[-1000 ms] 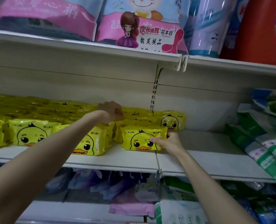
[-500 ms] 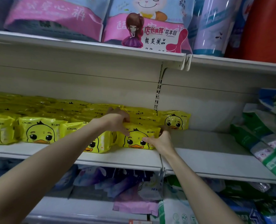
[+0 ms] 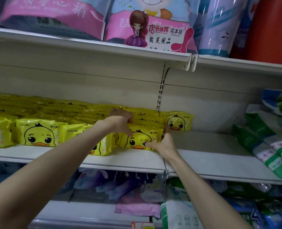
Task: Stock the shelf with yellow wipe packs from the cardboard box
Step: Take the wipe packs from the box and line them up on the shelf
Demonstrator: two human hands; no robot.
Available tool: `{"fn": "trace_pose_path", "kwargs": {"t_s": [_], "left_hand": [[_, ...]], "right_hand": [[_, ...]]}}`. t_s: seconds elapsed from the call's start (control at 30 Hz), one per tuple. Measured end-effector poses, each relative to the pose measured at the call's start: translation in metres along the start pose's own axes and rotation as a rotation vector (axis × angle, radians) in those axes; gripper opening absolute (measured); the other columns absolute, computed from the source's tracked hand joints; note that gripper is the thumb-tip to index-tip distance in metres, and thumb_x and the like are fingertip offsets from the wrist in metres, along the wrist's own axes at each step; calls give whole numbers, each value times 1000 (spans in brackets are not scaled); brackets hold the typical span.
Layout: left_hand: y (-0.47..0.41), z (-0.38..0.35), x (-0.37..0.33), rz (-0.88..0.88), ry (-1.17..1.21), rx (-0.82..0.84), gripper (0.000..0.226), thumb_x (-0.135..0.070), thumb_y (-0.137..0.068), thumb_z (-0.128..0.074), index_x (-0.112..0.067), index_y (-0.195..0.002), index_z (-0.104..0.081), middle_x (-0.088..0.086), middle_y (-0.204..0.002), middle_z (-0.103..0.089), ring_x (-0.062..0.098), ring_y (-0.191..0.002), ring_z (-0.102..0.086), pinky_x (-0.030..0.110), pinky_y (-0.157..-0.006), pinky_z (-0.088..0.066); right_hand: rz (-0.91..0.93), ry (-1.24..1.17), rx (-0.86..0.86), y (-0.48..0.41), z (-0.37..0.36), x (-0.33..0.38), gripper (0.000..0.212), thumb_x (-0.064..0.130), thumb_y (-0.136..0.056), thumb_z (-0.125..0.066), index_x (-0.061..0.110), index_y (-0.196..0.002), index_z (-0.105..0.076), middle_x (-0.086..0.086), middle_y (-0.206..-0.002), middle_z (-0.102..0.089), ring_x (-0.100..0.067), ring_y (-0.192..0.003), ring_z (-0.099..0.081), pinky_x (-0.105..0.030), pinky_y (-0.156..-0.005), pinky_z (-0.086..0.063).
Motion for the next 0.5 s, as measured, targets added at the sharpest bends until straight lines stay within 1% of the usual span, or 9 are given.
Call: {"fn": "trace_pose_path", "kwargs": {"t_s": [0.03,0.1,0.13,0.17,0.27,0.37,0.4,0.43,0.5], "left_hand": [[1,0,1,4,4,-2,50,-50,-64,-79,-22,-98,-57,-3,-92,-55,20,-99,-45,34,-86,-25],[4,4,2,8,33,-27,54,-51,-64,-78,-22,-104,-56,-2,-100,-57,20,-104,-47,35,-87,-25],[6,6,4,7,60,-47,57,-51,-64,-78,-22,-108,-56,-2,-104,-57,20,-106,-47,35,-89,-26],[9,9,6,4,97,-69,60,-51,-65,-78,-22,-112,-56,-2,-107,-57,20,-107,-48,35,-90,-28],[22,19,10,-13,267,-124,65,-47,-66,-79,-22,-120,-56,0,-115,-58,21,-110,-52,38,-98,-37],[45,33,14,-15,394,-174,66,-45,-65,-81,-21,-122,-57,1,-119,-61,20,-112,-55,42,-100,-41],[57,38,14,-20,427,-191,65,-44,-66,-81,-21,-122,-58,1,-119,-62,19,-111,-56,41,-99,-42],[68,42,14,-31,462,-209,62,-42,-67,-81,-19,-121,-58,2,-118,-62,19,-110,-56,37,-97,-44],[95,50,14,-44,540,-240,58,-35,-69,-81,-16,-119,-60,5,-115,-63,16,-103,-57,27,-87,-44]], "right_hand": [[-10,8,6,1,0,0,94,7,-68,-83,13,-142,-24,-11,-121,-54,-7,-88,-52,-6,-71,-44],[-44,14,6,1,1,-1,98,16,-67,-85,11,-142,-22,-7,-133,-44,-13,-107,-48,-23,-95,-41],[-47,20,-6,2,2,-1,103,20,-65,-86,12,-143,-20,-6,-139,-39,-16,-115,-45,-31,-102,-38],[-48,34,-20,4,4,2,106,23,-64,-87,14,-145,-18,-6,-144,-35,-19,-123,-40,-36,-107,-35],[-6,68,-62,14,11,15,113,27,-66,-85,20,-150,-9,-4,-154,-20,-22,-141,-21,-41,-113,-25],[21,118,-87,29,16,31,109,31,-70,-82,18,-150,-9,-3,-159,-3,-21,-145,-8,-41,-115,-17],[39,129,-101,37,17,38,106,32,-71,-81,18,-150,-11,-3,-159,-4,-21,-145,-7,-41,-115,-16],[71,137,-116,45,17,45,102,32,-72,-80,18,-150,-15,-2,-158,-8,-21,-145,-10,-42,-115,-18],[134,125,-140,62,14,60,93,30,-74,-79,18,-148,-24,-3,-154,-20,-21,-141,-21,-41,-114,-24]]}}
Point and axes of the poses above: each hand's wrist, its own y-axis away from the middle knuckle, its own z-axis out of the back of the hand, x = y × z, the point moved 7 cm from there along -y, towards the middle knuckle
